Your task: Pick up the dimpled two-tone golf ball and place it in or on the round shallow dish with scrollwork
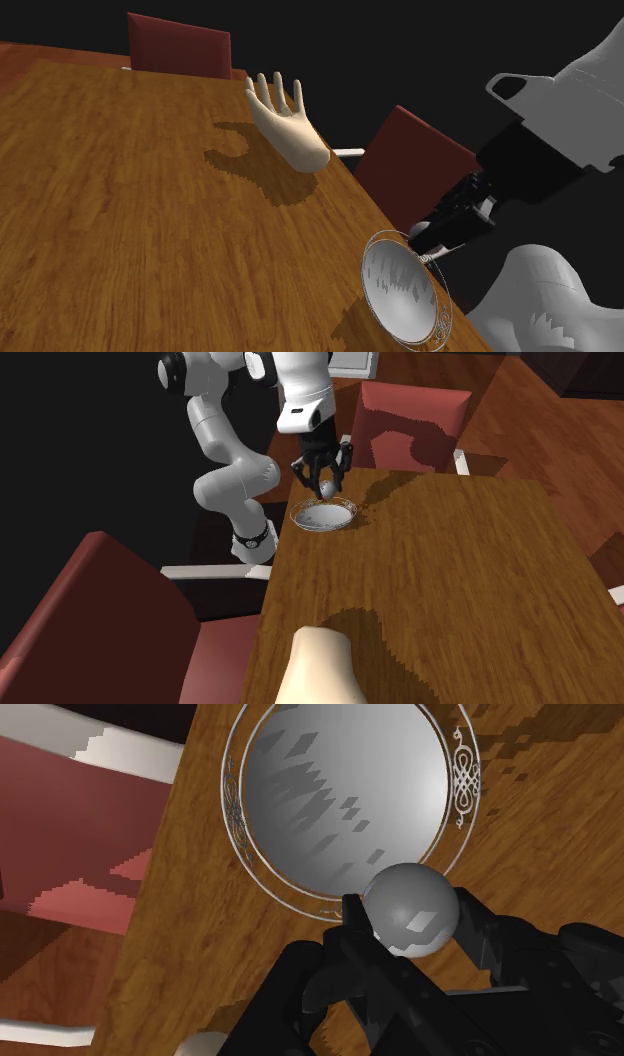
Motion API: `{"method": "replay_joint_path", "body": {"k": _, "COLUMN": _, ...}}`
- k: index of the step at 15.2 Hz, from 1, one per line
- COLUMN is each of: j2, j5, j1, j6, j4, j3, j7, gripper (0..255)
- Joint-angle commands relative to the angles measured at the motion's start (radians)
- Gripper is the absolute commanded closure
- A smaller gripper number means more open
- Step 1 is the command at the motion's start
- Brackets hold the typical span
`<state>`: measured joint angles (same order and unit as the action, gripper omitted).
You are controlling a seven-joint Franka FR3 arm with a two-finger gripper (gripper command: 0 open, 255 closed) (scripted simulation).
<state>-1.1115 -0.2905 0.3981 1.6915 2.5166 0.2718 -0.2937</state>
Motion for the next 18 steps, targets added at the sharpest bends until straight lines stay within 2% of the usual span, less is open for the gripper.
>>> {"method": "replay_joint_path", "body": {"k": 1, "j2": -0.013, "j5": -0.006, "j1": 0.004, "j6": 0.017, "j4": 0.03, "j3": 0.005, "j7": 0.001, "gripper": 255}}
{"method": "replay_joint_path", "body": {"k": 11, "j2": -0.064, "j5": -0.042, "j1": 0.027, "j6": 0.122, "j4": 0.188, "j3": 0.039, "j7": 0.008, "gripper": 255}}
{"method": "replay_joint_path", "body": {"k": 18, "j2": -0.064, "j5": -0.042, "j1": 0.027, "j6": 0.122, "j4": 0.188, "j3": 0.039, "j7": 0.008, "gripper": 255}}
